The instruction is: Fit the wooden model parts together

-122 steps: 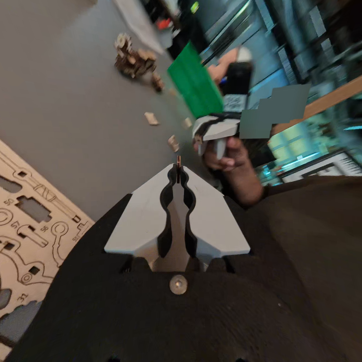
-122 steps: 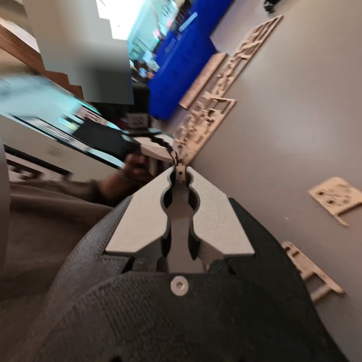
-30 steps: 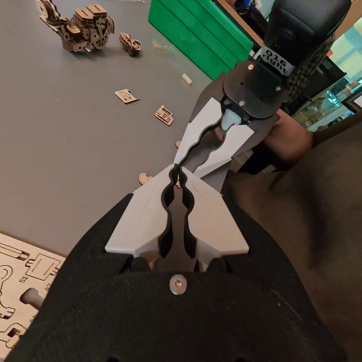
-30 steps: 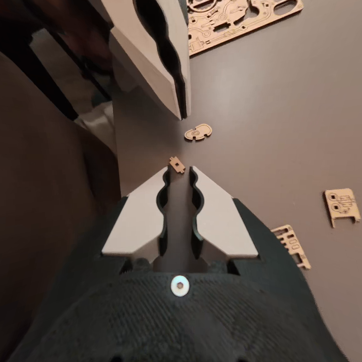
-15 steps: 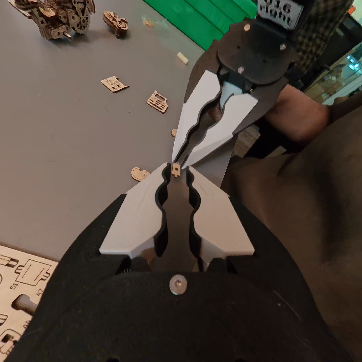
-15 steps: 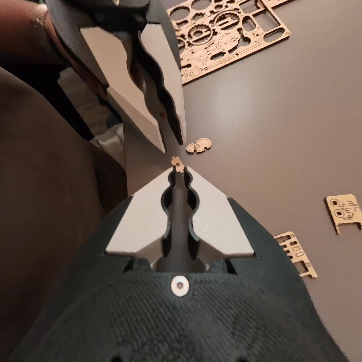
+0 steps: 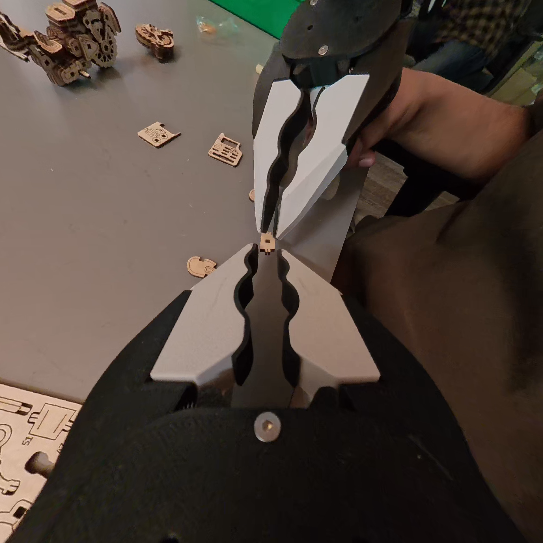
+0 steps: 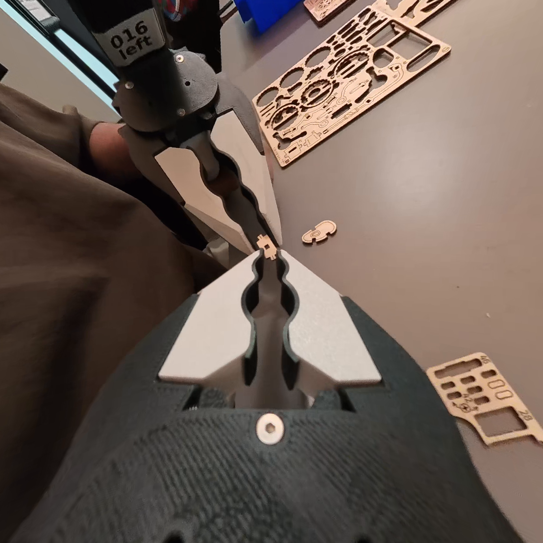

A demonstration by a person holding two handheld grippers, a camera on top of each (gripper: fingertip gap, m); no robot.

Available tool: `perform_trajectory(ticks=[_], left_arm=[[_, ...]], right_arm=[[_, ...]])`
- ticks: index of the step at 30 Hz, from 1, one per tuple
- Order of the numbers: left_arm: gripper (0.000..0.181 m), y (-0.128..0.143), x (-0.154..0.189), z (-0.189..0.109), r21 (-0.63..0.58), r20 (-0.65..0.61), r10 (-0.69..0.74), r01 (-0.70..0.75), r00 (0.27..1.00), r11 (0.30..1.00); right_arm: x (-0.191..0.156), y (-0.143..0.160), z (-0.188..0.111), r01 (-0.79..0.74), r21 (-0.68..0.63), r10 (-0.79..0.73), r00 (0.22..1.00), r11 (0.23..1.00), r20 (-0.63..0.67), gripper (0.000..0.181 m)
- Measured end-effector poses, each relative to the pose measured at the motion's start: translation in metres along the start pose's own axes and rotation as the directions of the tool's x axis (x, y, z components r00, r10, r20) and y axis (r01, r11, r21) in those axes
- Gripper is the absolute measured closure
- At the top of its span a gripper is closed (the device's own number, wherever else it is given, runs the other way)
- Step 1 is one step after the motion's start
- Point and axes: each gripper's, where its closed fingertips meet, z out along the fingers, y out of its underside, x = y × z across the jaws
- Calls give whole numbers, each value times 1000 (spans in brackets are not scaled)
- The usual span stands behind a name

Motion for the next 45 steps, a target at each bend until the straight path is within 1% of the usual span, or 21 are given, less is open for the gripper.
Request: perform_trajectory(ticks=[6, 15, 18, 21, 23, 24, 25, 27, 28, 29, 30, 33, 36, 39, 40, 42, 45], left_arm=[[170, -4, -1, -2, 27, 12, 13, -13, 1000, 1000], [174, -4, 1, -2, 23, -1, 16, -16, 1000, 1000], [174, -6, -2, -3, 36, -12, -36, 36, 999, 999], [174, -11, -10, -7, 68, -20, -141, 142, 990, 988], [174, -16, -17, -11, 104, -58, -258, 262, 965, 959], [174, -20, -20, -14, 124, -91, -335, 345, 938, 930], [174, -24, -22, -16, 142, -144, -418, 437, 897, 888], [174, -30, -23, -21, 150, -272, -560, 609, 782, 779], [174, -30, -23, -21, 137, -318, -605, 667, 730, 732], [174, -29, -22, -21, 118, -347, -632, 701, 692, 703], [174, -29, -21, -20, 104, -363, -646, 718, 672, 688], [174, -31, -14, -19, 81, -392, -647, 725, 654, 684], [174, -31, -7, -18, 49, -420, -650, 731, 633, 680], [174, -32, -5, -19, 33, -452, -661, 752, 598, 658], [174, -32, -5, -19, 28, -460, -661, 754, 593, 656], [172, -32, -5, -19, 31, -463, -659, 755, 592, 656], [164, -33, -7, -21, 42, -465, -653, 752, 598, 658]], right_arm=[[1, 4, 2, -20, -19, 21, 1000, 1000, 10, 175], [1, 3, 1, -51, -6, 51, 998, 999, 28, 176], [1, -1, -1, -43, 15, 43, 999, 999, 25, 173], [4, -10, -6, 14, 68, -13, 1000, 998, -9, 167], [10, -15, -10, 101, 91, -93, 992, 991, -87, 163], [13, -17, -11, 156, 91, -143, 981, 984, -134, 162], [16, -20, -13, 212, 87, -193, 963, 973, -189, 161], [19, -25, -14, 325, 68, -294, 913, 943, -284, 158], [18, -26, -13, 371, 57, -336, 889, 927, -312, 157], [15, -27, -12, 407, 49, -370, 870, 912, -326, 157], [13, -28, -11, 431, 45, -394, 858, 901, -330, 158], [8, -24, -7, 449, 36, -418, 856, 893, -305, 159], [6, -23, -5, 446, 45, -416, 863, 894, -286, 166], [0, -23, -5, 437, 67, -409, 879, 897, -247, 177], [-1, -23, -5, 428, 74, -401, 885, 901, -237, 177], [-2, -24, -7, 404, 90, -378, 901, 910, -214, 178], [-5, -27, -9, 346, 136, -323, 931, 928, -170, 179]])
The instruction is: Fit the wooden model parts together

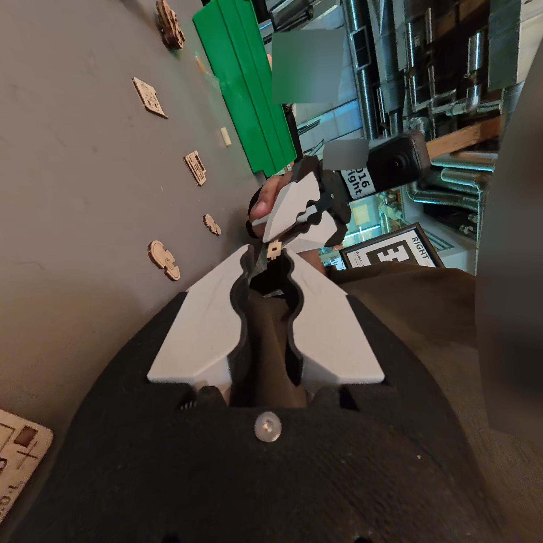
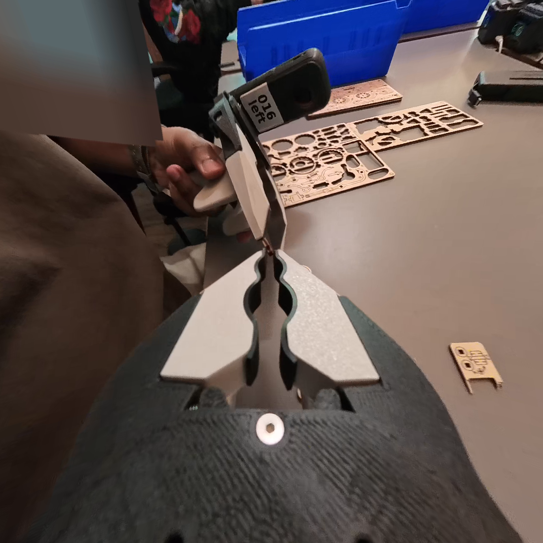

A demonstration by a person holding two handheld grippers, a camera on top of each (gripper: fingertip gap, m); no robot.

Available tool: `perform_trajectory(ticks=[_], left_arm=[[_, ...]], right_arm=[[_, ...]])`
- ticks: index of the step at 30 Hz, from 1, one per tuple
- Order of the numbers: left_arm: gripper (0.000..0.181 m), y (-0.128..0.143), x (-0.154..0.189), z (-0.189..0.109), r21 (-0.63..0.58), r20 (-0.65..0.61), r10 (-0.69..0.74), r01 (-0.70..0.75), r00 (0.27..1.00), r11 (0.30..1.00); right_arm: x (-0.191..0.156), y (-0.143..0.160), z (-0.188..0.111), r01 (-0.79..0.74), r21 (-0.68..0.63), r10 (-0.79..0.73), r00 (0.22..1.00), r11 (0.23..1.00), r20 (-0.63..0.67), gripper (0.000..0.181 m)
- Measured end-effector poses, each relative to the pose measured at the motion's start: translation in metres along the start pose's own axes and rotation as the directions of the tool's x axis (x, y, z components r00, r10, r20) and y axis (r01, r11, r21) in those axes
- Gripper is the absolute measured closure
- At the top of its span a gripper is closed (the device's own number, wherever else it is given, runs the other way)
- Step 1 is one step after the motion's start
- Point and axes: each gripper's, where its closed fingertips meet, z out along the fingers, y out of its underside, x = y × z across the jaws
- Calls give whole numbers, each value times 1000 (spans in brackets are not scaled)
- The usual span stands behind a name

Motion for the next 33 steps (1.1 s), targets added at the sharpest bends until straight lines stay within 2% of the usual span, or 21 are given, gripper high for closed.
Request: perform_trajectory(ticks=[5, 9, 12, 14, 20, 22, 24, 29, 33], left_arm=[[159, -7, 0, -5, 20, 35, 108, -109, 994, 994], [160, -5, 5, -5, -2, 63, 243, -244, 968, 970], [166, 1, 7, -1, -28, 58, 270, -268, 961, 963], [180, 0, 1, -2, -31, 89, 267, -266, 960, 964], [181, 0, 0, -2, -20, 69, 207, -206, 976, 978], [181, -2, 0, -2, -2, 64, 165, -165, 984, 986], [181, -5, -4, -3, 23, 63, 89, -90, 994, 996], [181, -7, -14, -6, 51, 86, -25, 20, 996, 999], [181, -4, -20, -7, 34, 118, -36, 32, 992, 999]], right_arm=[[2, -9, -6, -223, 56, 217, 971, 973, 102, 180], [2, -5, -6, -384, 19, 374, 909, 923, 183, 180], [2, 3, -3, -374, -21, 372, 915, 927, 157, 180], [1, 3, -2, -363, -26, 362, 919, 932, 155, 180], [1, 4, -1, -347, -27, 347, 926, 937, 148, 180], [8, 4, -1, -312, -10, 311, 945, 950, 96, 170], [17, 3, -1, -231, 6, 231, 973, 973, 1, 148], [23, 0, -3, 84, -53, -93, 978, 995, -188, 150], [14, 9, 5, 237, -148, -264, 943, 960, -201, 152]])
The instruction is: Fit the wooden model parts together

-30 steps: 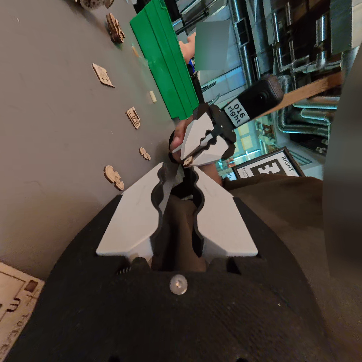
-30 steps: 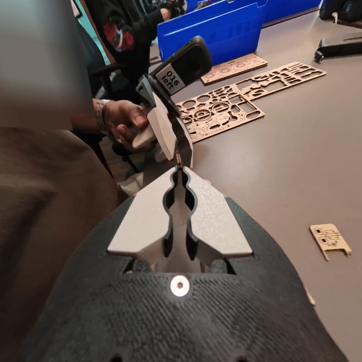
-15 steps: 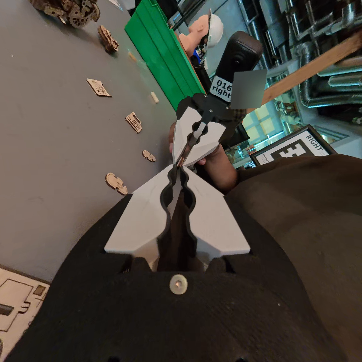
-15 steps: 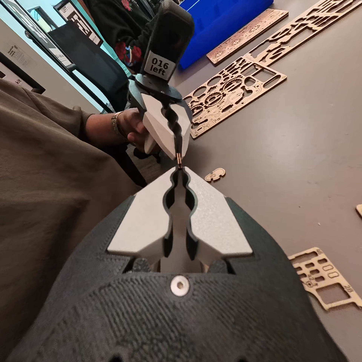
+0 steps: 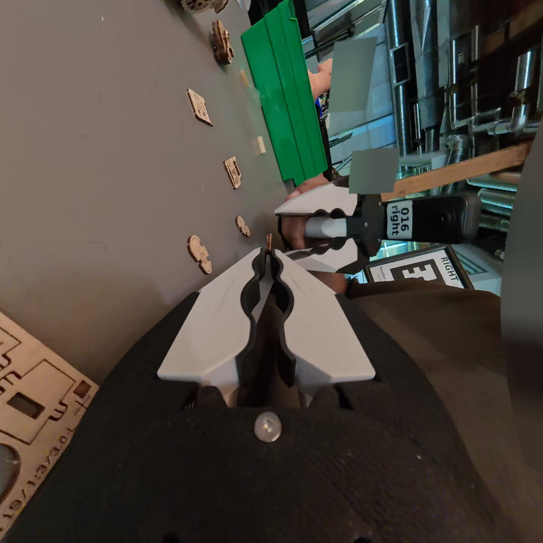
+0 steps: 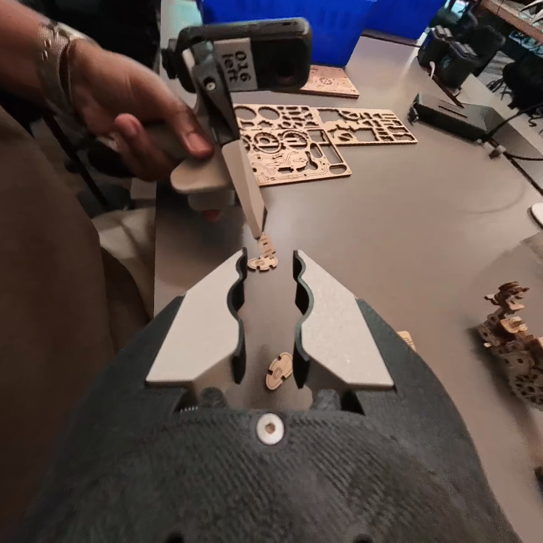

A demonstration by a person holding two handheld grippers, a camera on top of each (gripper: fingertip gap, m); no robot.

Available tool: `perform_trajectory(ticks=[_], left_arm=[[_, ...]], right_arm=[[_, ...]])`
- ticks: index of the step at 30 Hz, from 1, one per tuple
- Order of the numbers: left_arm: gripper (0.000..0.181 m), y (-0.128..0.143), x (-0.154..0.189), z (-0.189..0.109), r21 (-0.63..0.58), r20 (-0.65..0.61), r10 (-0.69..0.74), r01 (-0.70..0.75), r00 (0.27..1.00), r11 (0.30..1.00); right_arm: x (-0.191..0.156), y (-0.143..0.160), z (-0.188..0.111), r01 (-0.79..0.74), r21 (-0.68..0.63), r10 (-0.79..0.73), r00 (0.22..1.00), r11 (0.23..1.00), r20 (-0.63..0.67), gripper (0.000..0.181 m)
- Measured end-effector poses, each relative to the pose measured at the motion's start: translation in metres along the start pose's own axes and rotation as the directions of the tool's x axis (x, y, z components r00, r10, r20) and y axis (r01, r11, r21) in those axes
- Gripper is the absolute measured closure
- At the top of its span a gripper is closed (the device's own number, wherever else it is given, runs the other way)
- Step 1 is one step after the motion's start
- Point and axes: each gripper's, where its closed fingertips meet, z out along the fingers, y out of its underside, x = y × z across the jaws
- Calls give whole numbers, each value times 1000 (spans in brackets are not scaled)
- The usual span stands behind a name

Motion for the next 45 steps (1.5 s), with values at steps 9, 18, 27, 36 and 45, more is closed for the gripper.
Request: perform_trajectory(ticks=[9, 18, 27, 36, 45], left_arm=[[181, 12, 0, 5, -69, 10, 15, -14, 1000, 997], [171, 11, -2, 4, -73, 40, 96, -93, 995, 993], [149, 5, -19, -1, -214, 314, 568, -526, 761, 823], [142, 2, -45, 3, -516, 365, 836, -659, 410, 548], [146, 8, -50, 4, -516, 332, 821, -638, 465, 571]], right_arm=[[-10, 7, 5, 99, -50, -99, 995, 994, 5, 164], [-9, 8, 5, 93, -51, -93, 996, 994, 6, 173], [9, 1, -15, -172, 48, 170, 984, 984, 43, 174], [7, 12, -30, -333, 63, 324, 938, 941, 120, 173], [5, 11, -32, -373, 77, 358, 920, 925, 160, 173]])
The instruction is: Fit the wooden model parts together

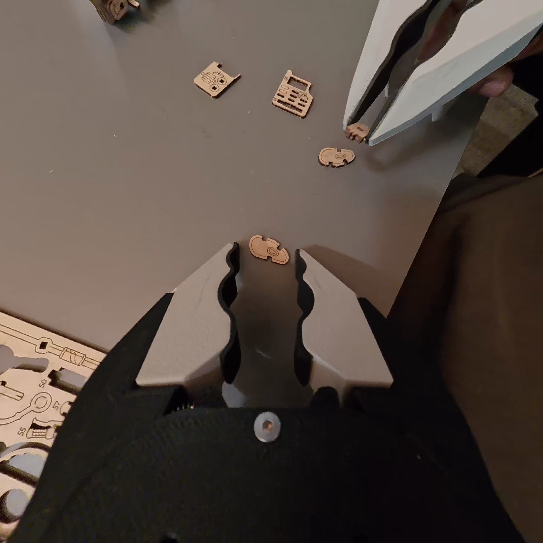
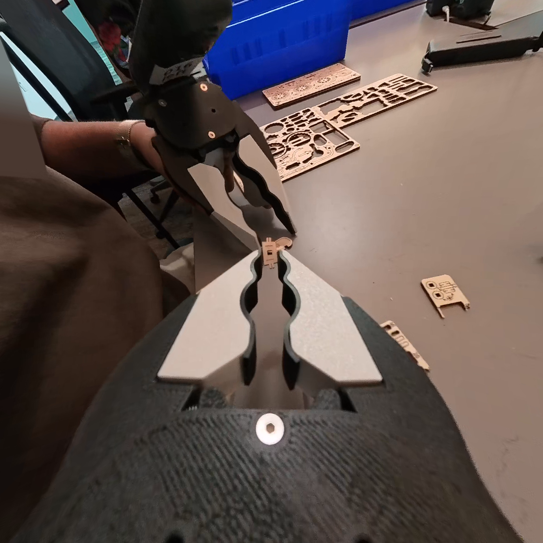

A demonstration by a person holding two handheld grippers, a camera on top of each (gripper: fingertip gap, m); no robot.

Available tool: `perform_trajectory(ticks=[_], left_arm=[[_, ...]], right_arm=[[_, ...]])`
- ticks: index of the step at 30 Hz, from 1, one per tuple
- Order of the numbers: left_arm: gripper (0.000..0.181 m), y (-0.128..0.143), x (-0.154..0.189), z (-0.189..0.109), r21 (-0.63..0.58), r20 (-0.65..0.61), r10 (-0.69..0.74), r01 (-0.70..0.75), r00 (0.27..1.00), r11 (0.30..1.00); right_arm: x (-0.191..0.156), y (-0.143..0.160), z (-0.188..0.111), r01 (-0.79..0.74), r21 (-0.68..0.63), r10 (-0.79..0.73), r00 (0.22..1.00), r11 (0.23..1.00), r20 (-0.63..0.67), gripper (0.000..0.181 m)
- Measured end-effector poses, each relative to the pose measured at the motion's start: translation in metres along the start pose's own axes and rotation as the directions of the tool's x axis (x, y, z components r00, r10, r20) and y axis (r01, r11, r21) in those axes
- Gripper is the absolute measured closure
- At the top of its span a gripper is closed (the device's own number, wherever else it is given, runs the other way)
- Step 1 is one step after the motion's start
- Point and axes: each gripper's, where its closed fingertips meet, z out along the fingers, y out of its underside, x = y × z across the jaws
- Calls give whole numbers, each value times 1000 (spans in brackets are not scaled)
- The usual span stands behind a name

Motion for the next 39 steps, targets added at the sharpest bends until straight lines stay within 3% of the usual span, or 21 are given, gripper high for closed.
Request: perform_trajectory(ticks=[5, 14, 19, 21, 22, 25, 34, 39], left_arm=[[157, 2, 1, -1, 8, -6, -23, 23, 1000, 1000], [158, -6, 2, -5, 60, -25, -81, 82, 996, 995], [158, -44, -4, -21, 238, -184, -289, 328, 939, 914], [181, -53, -11, -23, 281, -216, -322, 375, 922, 884], [181, -60, -13, -24, 303, -253, -341, 409, 905, 861], [181, -71, -11, -19, 265, -368, -385, 493, 846, 829], [173, -75, -41, 9, 202, -218, -349, 392, 912, 898], [153, -72, -50, 34, 113, -102, -320, 331, 942, 937]], right_arm=[[0, 0, 1, -46, 15, 46, 999, 999, 28, 173], [7, -1, 1, -118, 39, 116, 992, 992, 47, 174], [20, -11, -4, -185, 106, 181, 982, 977, 45, 174], [27, -13, -8, -212, 131, 209, 977, 968, 38, 174], [31, -15, -10, -223, 142, 221, 975, 964, 33, 174], [38, -16, -15, -250, 162, 250, 968, 954, 20, 174], [57, -17, -24, -278, 202, 291, 956, 939, -38, 174], [75, -14, -36, -327, 236, 355, 931, 915, -86, 174]])
